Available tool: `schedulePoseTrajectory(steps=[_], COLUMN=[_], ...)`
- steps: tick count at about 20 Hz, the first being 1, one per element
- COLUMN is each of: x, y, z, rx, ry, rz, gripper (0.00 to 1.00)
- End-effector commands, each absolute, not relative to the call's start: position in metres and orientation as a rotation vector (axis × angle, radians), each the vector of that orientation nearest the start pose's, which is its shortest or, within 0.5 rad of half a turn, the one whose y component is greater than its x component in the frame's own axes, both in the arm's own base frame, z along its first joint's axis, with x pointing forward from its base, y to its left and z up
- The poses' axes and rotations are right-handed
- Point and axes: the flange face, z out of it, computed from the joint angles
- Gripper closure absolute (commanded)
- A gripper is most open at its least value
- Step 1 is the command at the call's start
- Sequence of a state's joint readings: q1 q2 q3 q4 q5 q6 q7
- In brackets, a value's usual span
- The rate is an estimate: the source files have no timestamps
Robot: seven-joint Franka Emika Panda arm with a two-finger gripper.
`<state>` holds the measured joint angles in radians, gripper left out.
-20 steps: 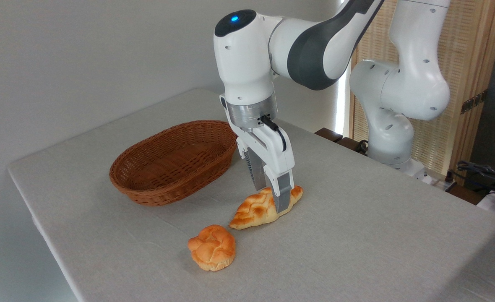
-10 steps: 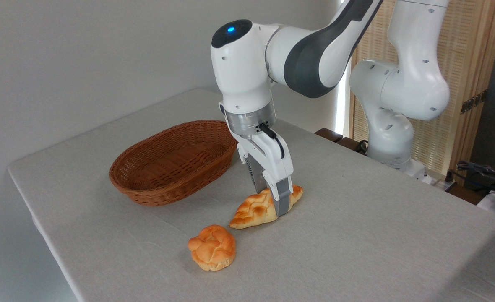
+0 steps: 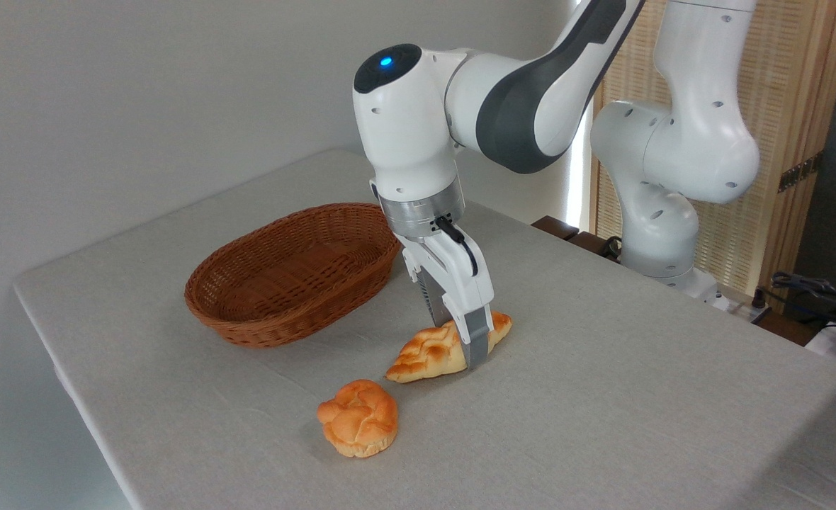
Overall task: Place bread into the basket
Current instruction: 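Close the gripper on the middle of the braided roll and lift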
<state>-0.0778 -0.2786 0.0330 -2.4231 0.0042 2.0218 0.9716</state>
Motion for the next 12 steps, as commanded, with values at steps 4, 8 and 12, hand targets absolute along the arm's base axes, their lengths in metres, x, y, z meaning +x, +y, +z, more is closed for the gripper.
schedulePoseTrajectory(steps=[4,8,12], x=[0.437,0.442,0.461], y=[-0.017,-0.019,-0.031], z=[0.398,0.418,0.491], rx=[-2.765,-2.761,-2.839], ry=[1.584,1.596,1.607], rz=[0.172,0.185,0.156], gripper=[0.82,0.84,0.84])
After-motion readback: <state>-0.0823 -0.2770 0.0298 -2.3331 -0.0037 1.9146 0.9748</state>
